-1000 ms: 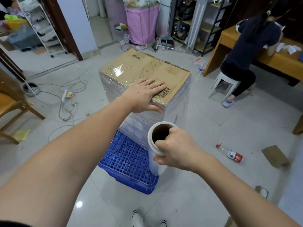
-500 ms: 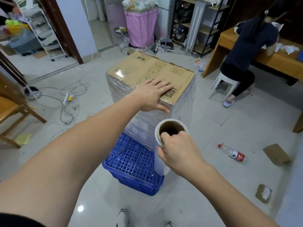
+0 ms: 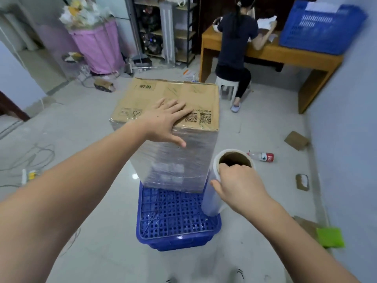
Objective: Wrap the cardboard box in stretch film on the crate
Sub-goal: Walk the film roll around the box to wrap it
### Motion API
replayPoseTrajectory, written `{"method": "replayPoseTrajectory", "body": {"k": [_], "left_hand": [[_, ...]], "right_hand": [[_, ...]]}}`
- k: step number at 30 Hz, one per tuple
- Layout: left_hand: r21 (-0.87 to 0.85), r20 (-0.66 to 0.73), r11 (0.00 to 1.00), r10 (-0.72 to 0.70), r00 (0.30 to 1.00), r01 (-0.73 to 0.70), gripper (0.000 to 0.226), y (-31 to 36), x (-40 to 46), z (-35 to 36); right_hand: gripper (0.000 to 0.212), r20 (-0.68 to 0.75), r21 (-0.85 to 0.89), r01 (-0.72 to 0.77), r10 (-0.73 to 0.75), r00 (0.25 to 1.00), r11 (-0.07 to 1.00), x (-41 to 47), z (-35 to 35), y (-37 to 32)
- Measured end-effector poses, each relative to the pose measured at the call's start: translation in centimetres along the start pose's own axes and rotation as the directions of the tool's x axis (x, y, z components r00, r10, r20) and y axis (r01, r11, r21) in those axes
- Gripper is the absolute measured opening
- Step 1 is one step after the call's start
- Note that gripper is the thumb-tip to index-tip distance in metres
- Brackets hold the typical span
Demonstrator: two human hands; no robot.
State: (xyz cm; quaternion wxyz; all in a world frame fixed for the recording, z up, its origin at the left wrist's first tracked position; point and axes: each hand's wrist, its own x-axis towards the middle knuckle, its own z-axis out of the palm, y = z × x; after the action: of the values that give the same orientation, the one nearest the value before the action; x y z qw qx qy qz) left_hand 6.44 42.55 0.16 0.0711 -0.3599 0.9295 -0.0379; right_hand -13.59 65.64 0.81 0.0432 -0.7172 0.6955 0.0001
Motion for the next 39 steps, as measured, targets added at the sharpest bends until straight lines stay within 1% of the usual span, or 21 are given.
{"method": "replayPoseTrajectory", "body": {"k": [2,4,6,8,11,14,18,22,25,28,33,35,38,39], "left_hand": [[-0.032,-0.023,0.999,-0.003,1.000,0.002,0.114,-0.4,-0.1,0.5],[-0.065,-0.047,0.998,-0.022,0.999,0.019,0.103,-0.3,0.2,0.9],[-0.063,-0.053,0.997,-0.039,0.998,0.035,0.099,-0.2,0.5,1.1],[-0.059,-0.051,0.996,-0.066,0.997,0.063,0.098,-0.1,0.5,1.2],[-0.074,-0.041,0.993,-0.090,0.995,0.087,0.098,0.0,0.4,1.1],[-0.079,-0.022,0.991,-0.108,0.994,0.106,0.097,0.3,0.8,0.9],[-0.063,-0.004,0.989,-0.132,0.991,0.131,0.094,0.7,1.2,0.8],[-0.062,-0.006,0.989,-0.137,0.991,0.136,0.093,1.1,0.8,1.0],[-0.051,-0.020,0.990,-0.131,0.991,0.130,0.094,1.2,0.4,1.0],[-0.045,-0.022,0.991,-0.127,0.992,0.126,0.092,1.3,0.2,0.9],[-0.043,-0.037,0.991,-0.129,0.991,0.127,0.093,1.1,0.3,1.0],[-0.046,-0.037,0.990,-0.132,0.991,0.131,0.093,1.0,0.3,1.0],[-0.057,-0.028,0.988,-0.143,0.989,0.141,0.094,0.9,0.2,0.8],[-0.064,-0.021,0.988,-0.140,0.990,0.139,0.094,0.9,0.2,0.7]], "right_hand": [[0.025,-0.014,-0.003,-0.039,0.039,0.999,0.999,-0.3,0.6,-0.6],[0.026,-0.061,-0.039,-0.068,0.065,0.996,0.997,-0.2,0.9,-1.2],[0.042,-0.103,-0.104,-0.090,0.079,0.992,0.991,0.0,1.1,-1.7],[0.058,-0.151,-0.163,-0.088,0.063,0.987,0.983,0.4,1.5,-1.5],[0.062,-0.225,-0.161,-0.021,-0.016,0.974,0.987,0.4,2.1,-1.1],[0.052,-0.250,-0.152,0.110,-0.146,0.957,0.982,-0.4,2.8,-1.5],[0.061,-0.255,-0.145,0.280,-0.309,0.916,0.949,-0.9,2.0,-3.5],[0.050,-0.213,-0.171,0.434,-0.464,0.860,0.884,-0.9,2.5,-5.5],[0.043,-0.194,-0.169,0.503,-0.529,0.826,0.847,-0.4,3.1,-6.8],[0.041,-0.187,-0.129,0.513,-0.529,0.828,0.848,0.1,2.9,-7.4],[0.037,-0.128,-0.087,0.557,-0.563,0.816,0.826,0.3,2.9,-7.6],[0.038,-0.101,-0.077,0.527,-0.533,0.840,0.846,0.4,2.8,-7.8],[0.038,-0.106,-0.077,0.466,-0.472,0.875,0.881,-0.5,2.1,-8.3],[0.043,-0.100,-0.043,0.436,-0.438,0.893,0.899,-0.8,1.8,-8.6]]}}
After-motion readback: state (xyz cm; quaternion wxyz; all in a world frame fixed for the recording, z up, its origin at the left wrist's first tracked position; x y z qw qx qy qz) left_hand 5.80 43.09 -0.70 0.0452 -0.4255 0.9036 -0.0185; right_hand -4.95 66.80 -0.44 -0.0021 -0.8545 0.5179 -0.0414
